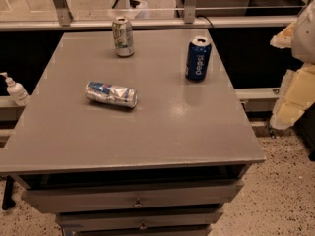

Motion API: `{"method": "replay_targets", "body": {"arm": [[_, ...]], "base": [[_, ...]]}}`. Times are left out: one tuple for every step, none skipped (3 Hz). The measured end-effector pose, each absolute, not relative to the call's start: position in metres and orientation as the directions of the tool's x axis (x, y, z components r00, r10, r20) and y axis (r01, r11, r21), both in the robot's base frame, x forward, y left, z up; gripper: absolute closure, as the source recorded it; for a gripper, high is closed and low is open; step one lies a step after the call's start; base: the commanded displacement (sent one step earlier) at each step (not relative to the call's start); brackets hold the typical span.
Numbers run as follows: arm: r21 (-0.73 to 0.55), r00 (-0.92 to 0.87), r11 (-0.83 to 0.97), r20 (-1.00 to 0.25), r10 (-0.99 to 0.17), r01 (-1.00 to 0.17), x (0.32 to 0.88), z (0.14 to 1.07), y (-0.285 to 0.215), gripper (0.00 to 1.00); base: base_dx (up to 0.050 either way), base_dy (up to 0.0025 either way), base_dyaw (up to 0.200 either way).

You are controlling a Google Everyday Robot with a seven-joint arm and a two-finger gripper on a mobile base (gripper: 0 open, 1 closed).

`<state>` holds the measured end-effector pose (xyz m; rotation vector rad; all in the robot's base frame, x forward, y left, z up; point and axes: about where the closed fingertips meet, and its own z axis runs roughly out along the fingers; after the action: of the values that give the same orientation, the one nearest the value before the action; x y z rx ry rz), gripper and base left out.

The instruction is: Move pepsi can near 7up can

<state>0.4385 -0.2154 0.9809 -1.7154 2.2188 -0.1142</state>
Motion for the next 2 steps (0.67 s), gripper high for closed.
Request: {"method": "replay_targets", "body": {"arm": [[-0.266, -0.208, 0.278, -0.262, -0.942, -0.923, 0.468, 0.961, -0.217, 0.00], [-0.265, -0.206, 0.281, -0.279, -0.938, -0.922, 0.481, 0.951, -0.216, 0.00]], "base": [[0.000, 0.00000, 0.000], [0.000, 0.00000, 0.000]]}}
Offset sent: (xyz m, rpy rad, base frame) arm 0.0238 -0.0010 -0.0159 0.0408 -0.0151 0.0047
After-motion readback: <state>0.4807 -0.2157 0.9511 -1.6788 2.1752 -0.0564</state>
